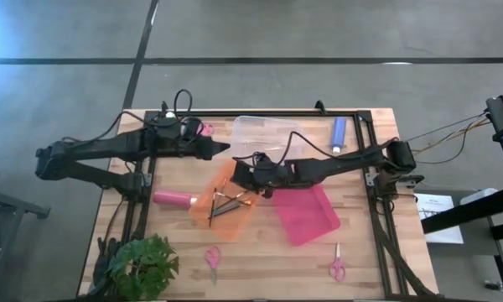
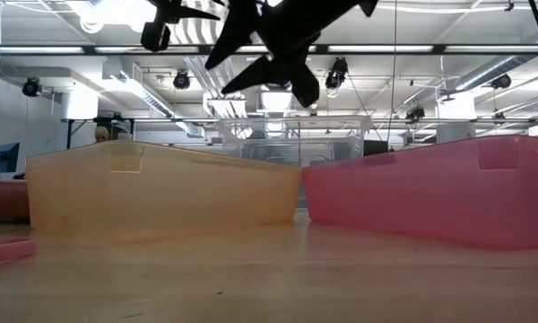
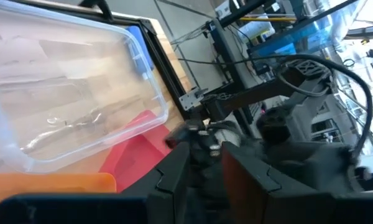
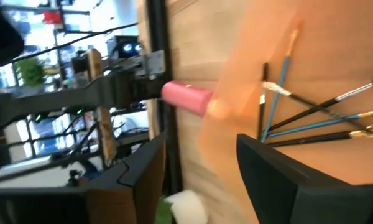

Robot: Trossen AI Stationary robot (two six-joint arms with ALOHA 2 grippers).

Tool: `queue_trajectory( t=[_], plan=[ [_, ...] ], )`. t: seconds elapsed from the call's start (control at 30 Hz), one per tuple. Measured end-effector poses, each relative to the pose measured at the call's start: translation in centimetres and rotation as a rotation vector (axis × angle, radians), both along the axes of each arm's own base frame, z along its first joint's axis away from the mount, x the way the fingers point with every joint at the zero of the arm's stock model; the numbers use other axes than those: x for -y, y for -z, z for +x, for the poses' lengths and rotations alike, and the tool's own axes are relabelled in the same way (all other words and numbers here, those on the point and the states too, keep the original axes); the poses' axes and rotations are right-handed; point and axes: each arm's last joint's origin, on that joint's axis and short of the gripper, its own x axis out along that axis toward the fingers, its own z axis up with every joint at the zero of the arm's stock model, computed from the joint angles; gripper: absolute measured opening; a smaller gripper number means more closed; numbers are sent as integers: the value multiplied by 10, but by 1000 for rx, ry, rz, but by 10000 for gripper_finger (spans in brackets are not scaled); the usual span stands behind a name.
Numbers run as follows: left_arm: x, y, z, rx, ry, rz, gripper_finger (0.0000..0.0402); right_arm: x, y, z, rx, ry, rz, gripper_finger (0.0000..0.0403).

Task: Pick & Place Paint Supplies
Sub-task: Put the green paint bottle into the transparent bin

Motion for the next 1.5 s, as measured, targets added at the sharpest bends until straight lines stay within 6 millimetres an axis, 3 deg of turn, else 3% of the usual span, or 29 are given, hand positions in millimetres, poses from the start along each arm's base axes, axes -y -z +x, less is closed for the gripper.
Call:
queue_trajectory(
  t=[0.3,0.5,0.67,0.83,1.03,1.2,1.5],
  plan=[
    [1,-2,-18,-54,-40,37,101,-4,-25,-29,-81,-59,-88,197],
    [0,7,-26,-181,-96,48,101,0,-53,-64,-73,-121,-231,197],
    [0,14,-27,-261,-83,76,101,4,-88,-98,-21,-207,-395,197],
    [-2,29,-31,-395,-203,-10,101,8,-112,-134,-18,-169,-471,197],
    [-4,30,-26,-359,-298,-60,101,14,-133,-169,37,-105,-558,197],
    [-5,18,-20,-231,-284,5,101,17,-143,-190,68,-111,-609,197],
    [-6,7,-17,-145,-255,77,101,20,-149,-210,41,-121,-671,197]
  ],
)
